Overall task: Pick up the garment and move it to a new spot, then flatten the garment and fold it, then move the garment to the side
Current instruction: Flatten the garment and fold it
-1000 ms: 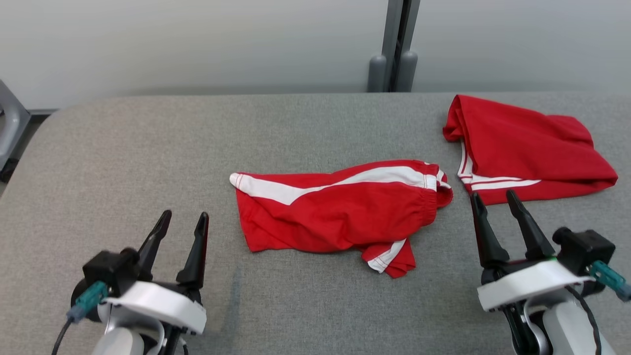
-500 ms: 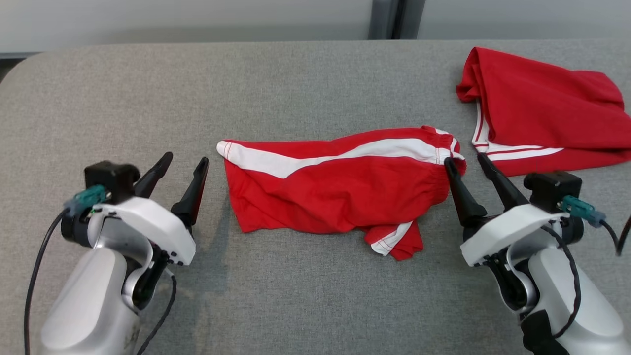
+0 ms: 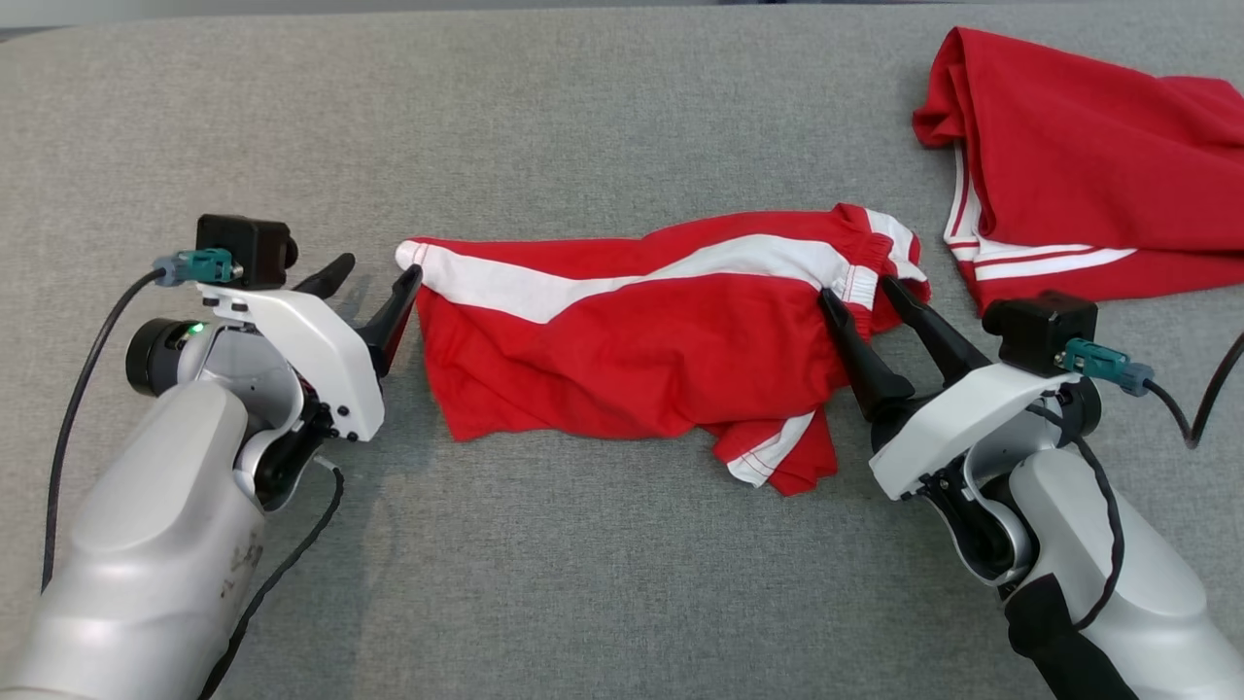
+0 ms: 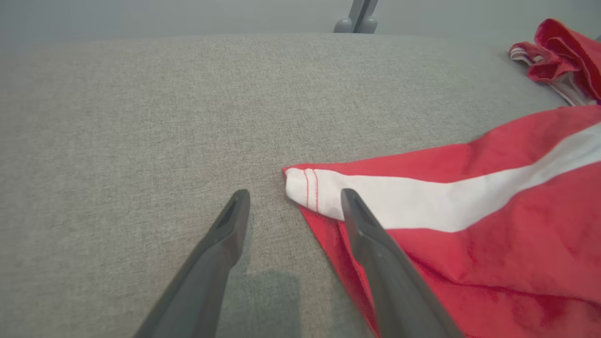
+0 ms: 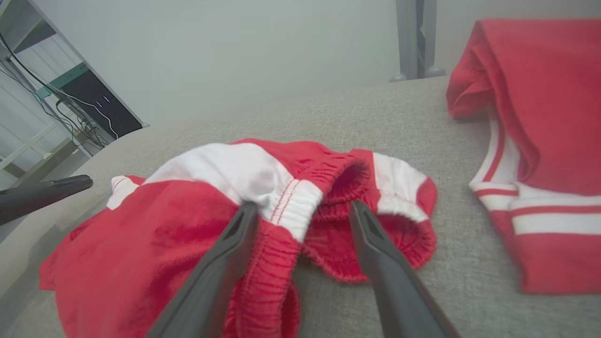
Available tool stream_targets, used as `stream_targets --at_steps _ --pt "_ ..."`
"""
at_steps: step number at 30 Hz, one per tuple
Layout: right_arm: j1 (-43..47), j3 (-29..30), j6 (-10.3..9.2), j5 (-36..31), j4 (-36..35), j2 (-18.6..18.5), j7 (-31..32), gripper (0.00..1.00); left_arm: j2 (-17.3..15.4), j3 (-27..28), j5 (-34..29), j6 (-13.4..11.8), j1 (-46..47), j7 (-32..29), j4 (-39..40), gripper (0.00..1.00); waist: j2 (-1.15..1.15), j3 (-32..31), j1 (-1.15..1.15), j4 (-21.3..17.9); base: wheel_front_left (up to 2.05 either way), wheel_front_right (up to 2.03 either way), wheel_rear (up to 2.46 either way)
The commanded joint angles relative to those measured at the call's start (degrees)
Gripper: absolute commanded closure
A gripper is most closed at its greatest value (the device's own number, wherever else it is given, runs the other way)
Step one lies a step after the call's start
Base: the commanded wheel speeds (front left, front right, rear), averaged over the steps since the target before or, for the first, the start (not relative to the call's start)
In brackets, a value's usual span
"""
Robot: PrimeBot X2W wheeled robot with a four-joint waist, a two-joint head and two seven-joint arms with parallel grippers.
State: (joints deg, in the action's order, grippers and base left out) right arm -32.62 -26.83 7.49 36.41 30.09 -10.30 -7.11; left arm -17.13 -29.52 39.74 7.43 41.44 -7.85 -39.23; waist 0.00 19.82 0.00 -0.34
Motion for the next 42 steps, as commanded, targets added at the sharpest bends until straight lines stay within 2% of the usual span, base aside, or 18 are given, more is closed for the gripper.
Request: stream_targets --at_steps 1,8,10,12,13,14,15,16,17,19,20,21,22,29,42 --pt "-0.8 -0.7 0.02 0.8 -0.5 -0.6 -0.8 0.00 0.0 -1.3 1.7 0.1 2.0 0.1 -1.6 0.00 0.00 0.7 0.00 -0.6 0.00 0.00 0.00" --pt "-1.8 -3.3 0.02 2.1 -1.3 -1.3 -2.5 0.00 -0.1 -6.7 6.8 0.1 5.4 0.9 -5.6 0.00 0.00 1.8 0.00 -1.4 0.00 0.00 0.00" --pt "-2.1 -4.2 0.02 2.6 -1.6 -1.5 -2.8 0.12 -0.4 -8.4 8.4 0.1 6.0 1.3 -6.6 0.00 0.00 1.9 0.00 -1.6 0.00 0.00 0.00" --pt "-2.2 -4.8 0.02 3.1 -1.7 -1.7 -3.1 0.32 -0.7 -9.9 9.6 0.1 6.7 1.7 -7.2 0.00 0.00 2.1 0.00 -1.7 0.00 0.00 0.00" --pt "-2.3 -5.1 0.02 3.3 -1.8 -1.9 -3.2 0.46 -0.9 -10.6 10.2 0.1 6.8 2.0 -7.5 0.00 0.00 2.1 0.00 -1.7 0.00 0.00 0.00" --pt "-2.3 -5.4 0.02 3.5 -1.8 -2.0 -3.3 0.55 -1.0 -11.5 10.8 0.1 7.0 2.4 -7.7 0.00 0.00 2.2 0.00 -1.7 0.00 0.00 0.00" --pt "-2.3 -5.6 0.02 3.6 -1.8 -2.1 -3.5 0.59 -1.2 -12.1 11.3 0.1 7.4 3.0 -7.9 0.00 0.00 2.2 0.00 -1.7 0.00 0.00 0.00" --pt "-2.3 -6.0 0.02 3.8 -1.8 -2.2 -3.7 0.64 -1.4 -12.8 11.8 0.1 7.8 3.5 -8.1 0.06 0.00 2.3 0.00 -1.6 0.00 0.00 0.00" --pt "-2.5 -6.3 0.02 4.0 -1.8 -2.2 -3.6 0.71 -1.4 -13.4 12.3 0.1 8.0 3.9 -8.3 0.19 0.00 2.3 0.00 -1.6 0.00 0.00 0.00" --pt "-2.7 -6.7 0.02 4.3 -1.6 -2.4 -3.9 0.88 -1.6 -14.9 13.2 0.1 8.6 4.3 -8.8 0.52 0.00 2.2 0.00 -1.5 0.00 0.00 0.00" --pt "-2.9 -7.0 0.02 4.5 -1.5 -2.5 -4.0 0.92 -1.7 -15.5 13.8 0.1 8.9 4.5 -8.8 0.84 0.00 2.2 0.00 -1.5 0.00 0.00 0.00" --pt "-3.0 -7.2 0.02 4.6 -1.4 -2.6 -4.2 0.97 -1.8 -16.2 14.3 0.1 9.1 4.6 -9.0 1.00 0.00 2.2 0.00 -1.5 0.00 0.00 0.00" --pt "-3.1 -7.5 0.02 4.6 -1.2 -2.6 -4.3 1.00 -1.9 -17.0 14.9 0.1 9.2 4.7 -9.1 1.00 0.00 2.1 0.00 -1.5 0.00 0.00 0.00" --pt "-2.8 -8.5 0.02 5.3 -0.4 -2.9 -6.0 1.00 -4.4 -20.7 19.1 0.1 9.4 7.6 -7.0 1.00 0.00 -0.3 0.00 -1.5 0.00 0.00 0.00" --pt "3.6 -9.8 0.02 7.4 -1.8 -4.7 -7.8 1.00 -15.6 -22.6 24.9 0.0 1.7 12.6 6.3 1.00 0.00 -10.4 0.00 -0.9 0.00 0.00 0.00"
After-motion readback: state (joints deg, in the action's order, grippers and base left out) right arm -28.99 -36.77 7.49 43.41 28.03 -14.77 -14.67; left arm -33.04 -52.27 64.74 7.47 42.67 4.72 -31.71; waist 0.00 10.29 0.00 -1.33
